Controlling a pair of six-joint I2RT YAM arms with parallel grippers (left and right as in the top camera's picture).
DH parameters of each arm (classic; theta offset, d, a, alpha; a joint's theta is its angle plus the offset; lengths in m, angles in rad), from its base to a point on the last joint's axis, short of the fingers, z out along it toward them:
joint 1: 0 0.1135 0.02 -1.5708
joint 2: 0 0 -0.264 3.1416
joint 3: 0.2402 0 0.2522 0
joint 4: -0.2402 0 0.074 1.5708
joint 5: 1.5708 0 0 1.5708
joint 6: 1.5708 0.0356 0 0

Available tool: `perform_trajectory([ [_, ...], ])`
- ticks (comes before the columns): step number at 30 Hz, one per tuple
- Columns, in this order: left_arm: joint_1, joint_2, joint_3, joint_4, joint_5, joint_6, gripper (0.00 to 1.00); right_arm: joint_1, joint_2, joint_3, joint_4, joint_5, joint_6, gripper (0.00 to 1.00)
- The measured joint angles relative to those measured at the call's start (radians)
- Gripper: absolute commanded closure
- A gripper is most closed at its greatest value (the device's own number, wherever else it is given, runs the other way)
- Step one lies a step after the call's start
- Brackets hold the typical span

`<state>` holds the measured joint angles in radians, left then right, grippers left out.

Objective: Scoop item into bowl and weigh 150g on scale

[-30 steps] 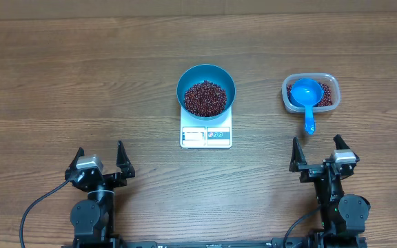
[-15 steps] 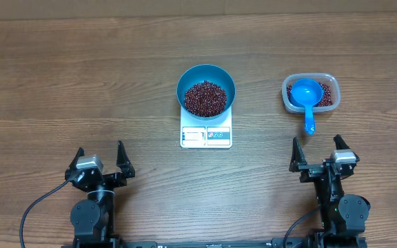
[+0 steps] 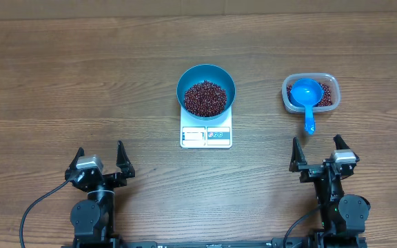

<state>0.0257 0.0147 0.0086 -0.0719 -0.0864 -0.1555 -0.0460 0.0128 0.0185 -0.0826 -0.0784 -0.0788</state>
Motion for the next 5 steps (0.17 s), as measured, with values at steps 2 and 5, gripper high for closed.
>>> perform_trajectory([
  [2,0.000,0.000,0.000,0.000,0.000,0.000,0.00,0.000,0.000,0.000,0.000,0.000,0.000,0.00],
  [5,0.000,0.000,0.000,0.000,0.000,0.000,0.00,0.000,0.000,0.000,0.000,0.000,0.000,0.00],
])
